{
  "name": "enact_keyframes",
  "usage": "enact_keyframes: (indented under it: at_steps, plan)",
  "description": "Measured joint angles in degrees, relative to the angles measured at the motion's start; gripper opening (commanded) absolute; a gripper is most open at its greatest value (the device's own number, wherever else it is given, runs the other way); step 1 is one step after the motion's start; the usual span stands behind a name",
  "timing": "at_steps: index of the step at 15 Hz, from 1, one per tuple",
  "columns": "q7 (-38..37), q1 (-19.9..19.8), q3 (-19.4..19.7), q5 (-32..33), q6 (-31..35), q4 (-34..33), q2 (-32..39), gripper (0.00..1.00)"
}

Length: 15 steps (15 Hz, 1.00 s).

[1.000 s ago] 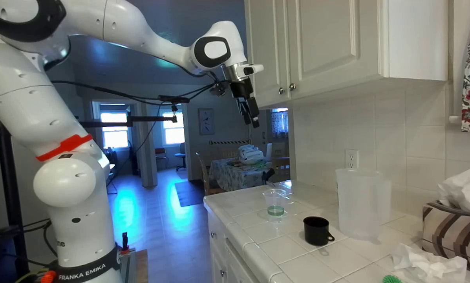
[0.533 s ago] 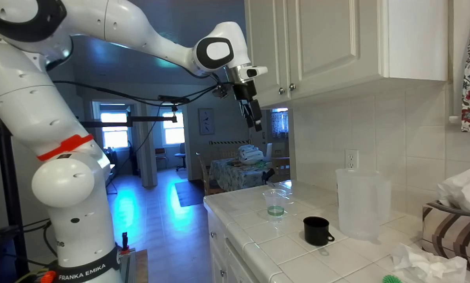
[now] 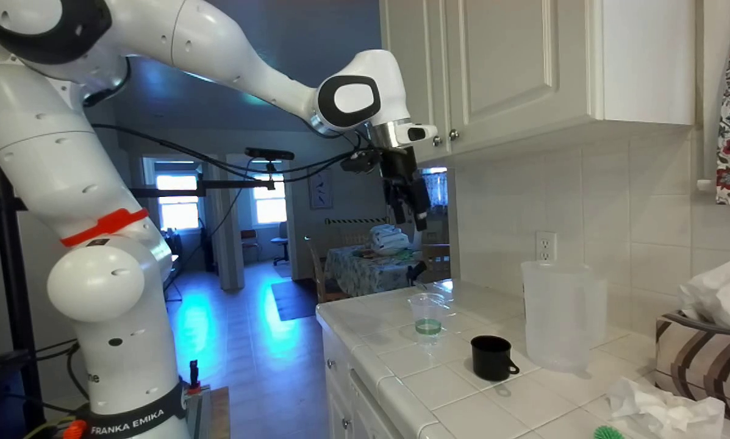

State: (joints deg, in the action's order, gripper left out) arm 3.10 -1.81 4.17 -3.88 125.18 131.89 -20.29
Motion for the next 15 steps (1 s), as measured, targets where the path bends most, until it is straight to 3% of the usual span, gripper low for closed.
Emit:
enact_keyframes:
  at_steps: [7, 12, 15]
  plan:
    - [15.8, 0.0, 3.7, 2.4, 2.0, 1.5, 2.2, 1.00]
    - [17.0, 0.0, 3.9, 2.4, 2.3, 1.5, 2.3, 1.00]
    - [13.8, -0.5, 3.7, 3.8, 0.4, 1.4, 2.5, 1.00]
